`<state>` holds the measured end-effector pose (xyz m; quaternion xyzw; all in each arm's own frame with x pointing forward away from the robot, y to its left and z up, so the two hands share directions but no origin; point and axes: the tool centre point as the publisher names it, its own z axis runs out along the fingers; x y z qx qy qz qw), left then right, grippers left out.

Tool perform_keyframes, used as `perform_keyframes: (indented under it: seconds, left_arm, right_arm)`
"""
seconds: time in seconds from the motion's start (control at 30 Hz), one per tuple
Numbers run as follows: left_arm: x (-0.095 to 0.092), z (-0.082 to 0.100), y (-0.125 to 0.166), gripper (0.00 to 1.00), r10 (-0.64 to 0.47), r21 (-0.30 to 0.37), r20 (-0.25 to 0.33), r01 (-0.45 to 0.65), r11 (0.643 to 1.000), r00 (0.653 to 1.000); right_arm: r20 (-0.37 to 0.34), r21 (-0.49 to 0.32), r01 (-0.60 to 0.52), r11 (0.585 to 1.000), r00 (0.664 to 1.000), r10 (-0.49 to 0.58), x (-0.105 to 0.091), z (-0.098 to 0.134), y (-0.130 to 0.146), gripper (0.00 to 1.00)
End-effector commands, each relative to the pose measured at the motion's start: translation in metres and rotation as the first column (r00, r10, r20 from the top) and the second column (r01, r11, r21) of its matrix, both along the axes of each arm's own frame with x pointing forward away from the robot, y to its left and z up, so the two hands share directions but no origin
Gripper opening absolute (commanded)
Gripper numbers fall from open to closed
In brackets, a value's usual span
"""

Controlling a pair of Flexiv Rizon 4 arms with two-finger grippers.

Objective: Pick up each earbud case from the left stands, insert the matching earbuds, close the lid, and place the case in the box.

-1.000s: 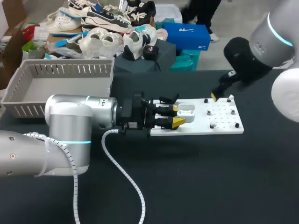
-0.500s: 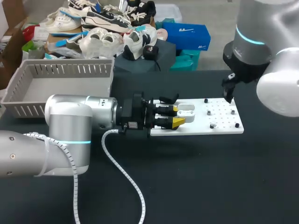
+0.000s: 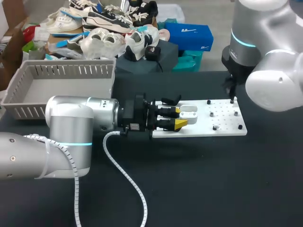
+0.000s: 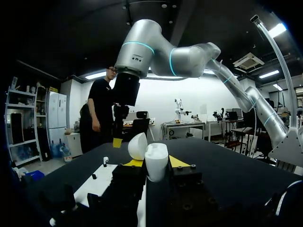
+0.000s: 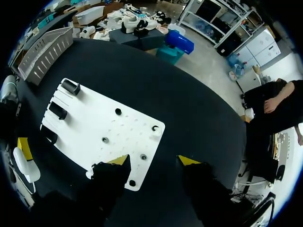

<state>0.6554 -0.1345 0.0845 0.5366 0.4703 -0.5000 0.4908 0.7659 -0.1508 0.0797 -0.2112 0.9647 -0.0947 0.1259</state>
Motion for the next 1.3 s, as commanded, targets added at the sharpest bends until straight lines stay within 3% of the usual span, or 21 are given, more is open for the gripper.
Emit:
perform_keyframes:
  seconds: [0.03,0.13,0.2,0.27,0.53,0.9,1.3]
  left_arm:
    - [0.000,-0.001,-0.001,0.00,0.003,-0.001,0.001,-0.003,1.000,1.000]
    - [0.000,-0.001,-0.001,0.00,0.003,-0.001,0.001,-0.003,1.000,1.000]
    - [0.000,-0.001,-0.001,0.00,0.003,-0.001,0.001,-0.003,1.000,1.000]
    - [0.000,-0.001,-0.001,0.00,0.003,-0.001,0.001,-0.003,1.000,1.000]
    - [0.000,-0.001,-0.001,0.00,0.003,-0.001,0.001,-0.003,1.000,1.000]
    - [0.000,-0.001,-0.001,0.00,0.003,-0.001,0.001,-0.003,1.000,1.000]
    - [0.000,-0.001,-0.001,0.00,0.003,-0.001,0.001,-0.003,1.000,1.000]
  right_arm:
    - [-0.042,-0.020,0.004,1.000,0.999,-0.005,0.019,-0.014,0.007,0.56]
    - [-0.052,-0.022,0.000,1.000,0.999,-0.001,0.024,-0.021,0.008,0.58]
    - [-0.058,-0.022,-0.002,1.000,0.998,0.000,0.026,-0.026,0.009,0.69]
    - [-0.064,-0.021,-0.002,1.000,0.998,0.000,0.028,-0.030,0.008,0.72]
    - [-0.078,-0.014,0.011,1.000,0.997,-0.012,0.034,-0.044,0.002,0.68]
    - [-0.094,-0.009,0.024,1.000,0.995,-0.025,0.036,-0.052,-0.003,0.47]
    - [-0.103,-0.011,0.020,1.000,0.994,-0.021,0.038,-0.053,-0.003,0.42]
